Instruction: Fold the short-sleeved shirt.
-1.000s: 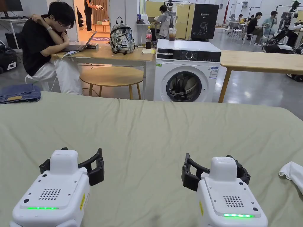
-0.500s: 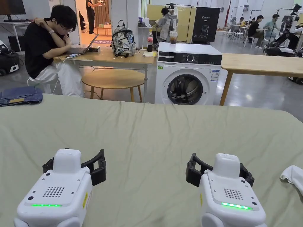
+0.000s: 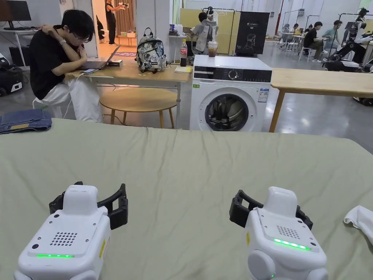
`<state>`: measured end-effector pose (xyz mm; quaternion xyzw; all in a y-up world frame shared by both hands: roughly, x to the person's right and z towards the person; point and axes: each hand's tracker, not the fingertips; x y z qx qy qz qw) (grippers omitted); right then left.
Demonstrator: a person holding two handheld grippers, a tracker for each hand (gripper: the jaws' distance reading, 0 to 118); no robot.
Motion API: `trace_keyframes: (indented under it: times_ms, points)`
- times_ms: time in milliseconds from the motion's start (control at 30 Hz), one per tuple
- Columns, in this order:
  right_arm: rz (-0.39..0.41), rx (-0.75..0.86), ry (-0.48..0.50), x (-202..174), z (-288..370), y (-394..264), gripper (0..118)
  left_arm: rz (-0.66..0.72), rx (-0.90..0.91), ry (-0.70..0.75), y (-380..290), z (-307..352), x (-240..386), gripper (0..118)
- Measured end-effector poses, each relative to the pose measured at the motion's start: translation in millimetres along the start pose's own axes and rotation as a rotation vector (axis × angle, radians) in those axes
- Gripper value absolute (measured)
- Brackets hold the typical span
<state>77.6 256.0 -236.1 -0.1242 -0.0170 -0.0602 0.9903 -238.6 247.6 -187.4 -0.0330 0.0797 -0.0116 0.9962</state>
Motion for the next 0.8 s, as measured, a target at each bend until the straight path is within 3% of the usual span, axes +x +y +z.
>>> trace_keyframes:
  times_ms: [467, 667, 800]
  points:
    - [0.009, -0.018, -0.026, -0.5, -2.4, -4.7, 101, -0.008, -0.019, -0.012, 0.9, -0.1, 5.8, 84]
    - [0.045, -0.033, -0.006, -3.3, -2.4, -3.7, 101, -0.002, -0.032, -0.009, -1.4, -2.4, 5.4, 84]
    - [0.029, -0.058, 0.013, -2.6, -3.5, -2.9, 101, 0.006, -0.046, -0.006, -3.7, -2.7, 3.9, 84]
